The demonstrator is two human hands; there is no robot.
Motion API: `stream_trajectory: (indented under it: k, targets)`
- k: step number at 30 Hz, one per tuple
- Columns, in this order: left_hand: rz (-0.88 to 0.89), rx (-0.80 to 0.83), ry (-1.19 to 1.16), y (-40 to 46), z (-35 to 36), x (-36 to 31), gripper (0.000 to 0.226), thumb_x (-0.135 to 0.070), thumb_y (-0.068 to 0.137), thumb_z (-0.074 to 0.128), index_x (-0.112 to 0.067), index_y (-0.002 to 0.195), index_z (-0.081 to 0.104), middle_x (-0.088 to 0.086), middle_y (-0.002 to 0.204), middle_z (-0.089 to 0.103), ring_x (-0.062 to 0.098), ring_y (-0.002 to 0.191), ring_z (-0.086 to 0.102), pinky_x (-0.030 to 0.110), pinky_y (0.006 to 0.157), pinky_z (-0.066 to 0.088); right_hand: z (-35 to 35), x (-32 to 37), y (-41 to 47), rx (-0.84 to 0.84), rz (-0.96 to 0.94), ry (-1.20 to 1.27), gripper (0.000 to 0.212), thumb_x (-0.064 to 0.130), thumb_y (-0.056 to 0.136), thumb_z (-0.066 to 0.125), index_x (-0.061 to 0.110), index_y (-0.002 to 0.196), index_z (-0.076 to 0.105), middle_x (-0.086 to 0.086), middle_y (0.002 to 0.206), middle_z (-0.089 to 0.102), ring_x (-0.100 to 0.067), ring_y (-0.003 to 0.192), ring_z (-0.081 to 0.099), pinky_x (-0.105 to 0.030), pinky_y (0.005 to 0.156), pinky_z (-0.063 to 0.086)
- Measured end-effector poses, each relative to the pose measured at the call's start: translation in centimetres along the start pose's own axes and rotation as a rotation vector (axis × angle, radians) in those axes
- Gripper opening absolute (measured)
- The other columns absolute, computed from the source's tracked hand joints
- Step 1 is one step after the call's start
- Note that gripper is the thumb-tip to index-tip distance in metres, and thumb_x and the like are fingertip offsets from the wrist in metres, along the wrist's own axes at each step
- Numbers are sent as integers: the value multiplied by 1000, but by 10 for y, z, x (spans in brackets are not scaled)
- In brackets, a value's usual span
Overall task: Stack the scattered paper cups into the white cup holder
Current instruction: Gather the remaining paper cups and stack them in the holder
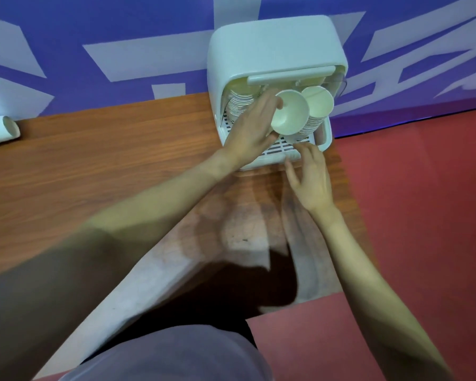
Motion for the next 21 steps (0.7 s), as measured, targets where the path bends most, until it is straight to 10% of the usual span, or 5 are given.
stream_trajectory:
  k: [21]
  targets:
    - [-213,71,8,-32,3,25,53,-24,82,68,-2,125,47,13,132,47,29,120,47,36,93,43,-3,20,-13,98,22,-53,45,19,91,58,-1,129,48,-20,127,49,-36,120,46,-45,103,39]
Point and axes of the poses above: each hand's wrist, its own y-axis towards the middle knuckle, its own z-axis out of the palm, x = y × z, the point moved 1 cm from there along y, towards the middle knuckle
